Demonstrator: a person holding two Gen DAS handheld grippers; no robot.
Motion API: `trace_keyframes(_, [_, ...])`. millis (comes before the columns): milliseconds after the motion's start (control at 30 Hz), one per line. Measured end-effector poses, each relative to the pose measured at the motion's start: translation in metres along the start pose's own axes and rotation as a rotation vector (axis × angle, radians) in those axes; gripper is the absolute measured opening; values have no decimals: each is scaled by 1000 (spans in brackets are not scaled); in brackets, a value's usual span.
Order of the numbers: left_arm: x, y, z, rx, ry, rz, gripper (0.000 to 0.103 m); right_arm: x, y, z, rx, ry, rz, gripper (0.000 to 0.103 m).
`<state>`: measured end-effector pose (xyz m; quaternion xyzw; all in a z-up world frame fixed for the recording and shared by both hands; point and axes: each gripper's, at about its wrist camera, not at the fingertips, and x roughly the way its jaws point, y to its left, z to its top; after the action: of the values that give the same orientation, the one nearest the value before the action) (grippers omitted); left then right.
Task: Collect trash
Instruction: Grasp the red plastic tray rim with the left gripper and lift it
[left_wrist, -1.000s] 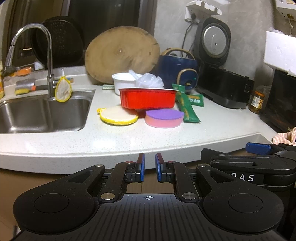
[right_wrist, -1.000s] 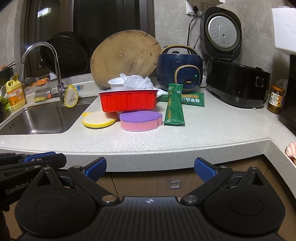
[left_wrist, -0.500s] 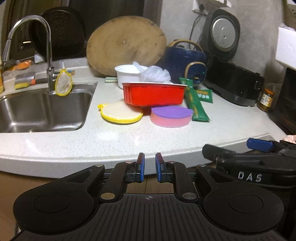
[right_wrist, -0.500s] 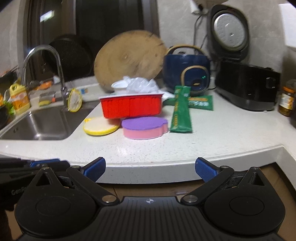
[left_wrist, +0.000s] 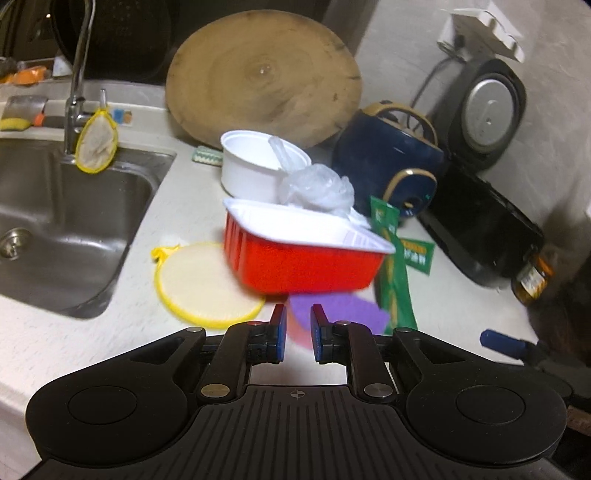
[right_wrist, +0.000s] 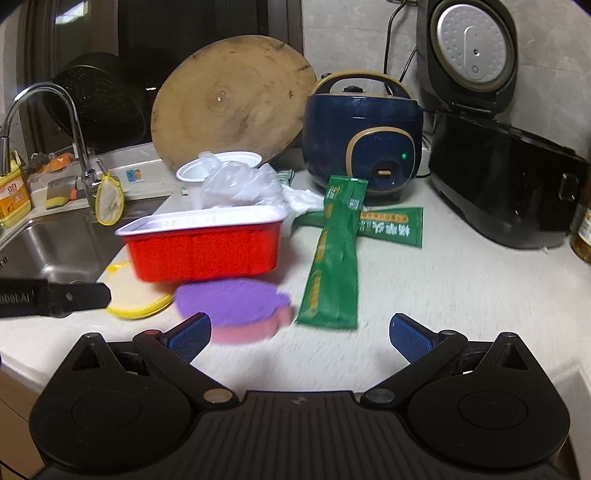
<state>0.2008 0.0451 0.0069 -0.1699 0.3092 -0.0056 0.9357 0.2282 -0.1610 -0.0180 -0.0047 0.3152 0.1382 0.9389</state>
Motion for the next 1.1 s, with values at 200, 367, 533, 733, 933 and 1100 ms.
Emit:
trace_keyframes(200, [27,-1,31,-60,-25,33,17,44,-25,13,15,48,26,103])
trace_keyframes(367, [39,9,63,-124,-112,123,17,76,-52,19,35,97,41,103])
trace_keyframes(533, [59,20,80,-132,-98,255,17,102,-71,21,66,148,57,103])
trace_keyframes(733, [73,30,75,-101,-33,321,17,116,-76,19,74,176,83,103])
trace_keyframes(933, [70,32,67,-113,-18,337,17,119,-75,21,37,187,100,103])
trace_keyframes(1100, [66,34,63,-122,-14,333,18,121,-80,22,58,176,90,103])
